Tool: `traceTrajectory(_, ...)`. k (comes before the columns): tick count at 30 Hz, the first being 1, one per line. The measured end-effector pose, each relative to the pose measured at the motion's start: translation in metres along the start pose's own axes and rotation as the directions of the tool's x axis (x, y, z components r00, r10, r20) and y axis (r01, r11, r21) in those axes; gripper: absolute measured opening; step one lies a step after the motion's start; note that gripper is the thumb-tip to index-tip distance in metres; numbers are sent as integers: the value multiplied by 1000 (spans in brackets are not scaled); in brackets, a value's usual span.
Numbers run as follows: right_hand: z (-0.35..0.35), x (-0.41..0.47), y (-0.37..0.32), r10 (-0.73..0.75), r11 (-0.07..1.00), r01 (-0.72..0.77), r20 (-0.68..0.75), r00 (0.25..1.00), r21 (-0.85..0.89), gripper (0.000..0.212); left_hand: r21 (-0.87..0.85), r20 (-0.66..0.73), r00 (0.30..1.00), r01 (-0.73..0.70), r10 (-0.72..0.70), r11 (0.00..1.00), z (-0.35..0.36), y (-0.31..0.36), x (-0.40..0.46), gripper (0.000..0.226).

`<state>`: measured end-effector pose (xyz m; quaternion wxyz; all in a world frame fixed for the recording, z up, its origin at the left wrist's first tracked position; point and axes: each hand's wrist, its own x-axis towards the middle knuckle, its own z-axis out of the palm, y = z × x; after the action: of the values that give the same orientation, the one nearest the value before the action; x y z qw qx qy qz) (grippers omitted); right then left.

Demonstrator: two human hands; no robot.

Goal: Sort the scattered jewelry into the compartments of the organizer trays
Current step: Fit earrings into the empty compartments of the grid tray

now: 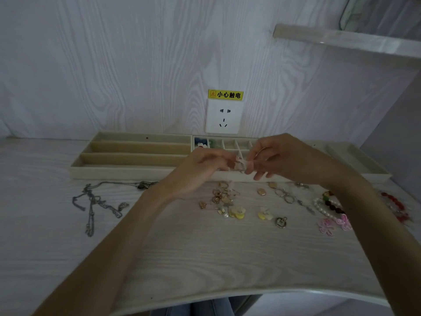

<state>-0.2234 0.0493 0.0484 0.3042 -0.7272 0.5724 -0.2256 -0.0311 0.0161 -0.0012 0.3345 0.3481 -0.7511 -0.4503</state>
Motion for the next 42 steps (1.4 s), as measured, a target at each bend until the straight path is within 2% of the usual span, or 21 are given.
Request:
traceTrajectory(3,0,3,-2,5,997,-2,-44,999,75,7,-50,-21,1000,3,-4,999,0,4,0,21)
traceTrajectory(6,1,6,-2,7,996,-5,-17,1000,91,4,-70,-55,998,23,-27,997,-2,-1,1,30)
traceTrajectory(10,0,10,0,13,989,-13,1,1000,147,10,-69,-70,994,76,-81,995,-4,-5,5,32)
traceTrajectory(15,-5,24,5,23,991,-19,-28,999,130,10,63,43,987,151,-154,986,-19,0,24,22)
traceTrajectory(18,-14,39,5,52,990,-43,-64,997,131,11,127,48,987,148,-155,981,-29,10,47,25)
traceTrajectory(22,-28,67,9,131,990,-125,-95,987,66,14,284,-81,992,117,-98,952,-39,4,82,23)
traceTrajectory(27,-34,99,23,215,972,-224,-126,968,-66,14,260,-191,978,138,-89,956,-34,-16,113,13)
traceTrajectory(33,-29,114,35,265,949,-278,-101,959,-147,16,257,-184,971,196,-151,946,-30,-29,126,12)
traceTrajectory(37,-22,122,41,260,953,-274,-117,959,-127,18,326,-154,975,201,-158,924,-26,-33,128,13)
traceTrajectory(42,-12,127,51,234,950,-253,-117,965,-183,16,390,-147,972,228,-184,892,-18,-38,128,18)
